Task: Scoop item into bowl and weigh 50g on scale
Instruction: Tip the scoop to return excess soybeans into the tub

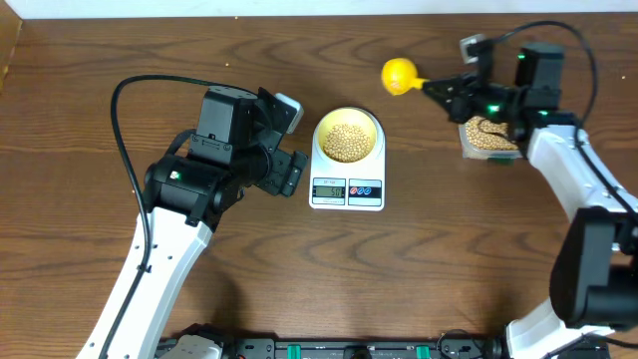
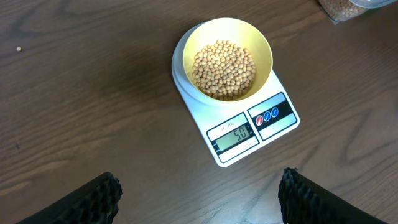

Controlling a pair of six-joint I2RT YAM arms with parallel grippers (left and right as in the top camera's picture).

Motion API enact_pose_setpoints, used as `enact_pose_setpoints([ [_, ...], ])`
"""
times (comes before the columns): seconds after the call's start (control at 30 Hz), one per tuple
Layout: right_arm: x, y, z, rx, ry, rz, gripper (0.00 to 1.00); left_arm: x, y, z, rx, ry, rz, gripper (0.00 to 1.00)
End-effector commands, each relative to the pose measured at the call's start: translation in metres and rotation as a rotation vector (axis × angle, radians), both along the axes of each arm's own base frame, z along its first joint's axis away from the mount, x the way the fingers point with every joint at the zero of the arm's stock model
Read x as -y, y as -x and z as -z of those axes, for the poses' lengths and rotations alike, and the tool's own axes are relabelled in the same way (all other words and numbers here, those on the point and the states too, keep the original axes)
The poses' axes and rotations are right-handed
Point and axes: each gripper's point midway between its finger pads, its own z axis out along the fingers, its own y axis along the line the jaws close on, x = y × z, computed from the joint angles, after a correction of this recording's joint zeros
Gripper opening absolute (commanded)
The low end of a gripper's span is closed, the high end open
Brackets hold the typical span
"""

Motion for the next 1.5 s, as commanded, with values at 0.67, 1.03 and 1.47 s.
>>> enact_pose_setpoints([
  [0.67, 0.113, 0.026, -0.025, 0.002, 0.286, 0.290, 0.01, 0.001, 0.001, 0.001, -0.004, 0.001, 0.014, 0.83],
  [1.03, 0.150, 0.071, -0.006, -0.020, 0.590, 0.234, 0.01, 0.001, 0.001, 0.001, -0.004, 0.001, 0.014, 0.83],
  [1.47, 0.198, 0.078, 0.012, -0.125, 0.839, 0.371, 0.01, 0.001, 0.001, 0.001, -0.004, 0.001, 0.014, 0.83],
])
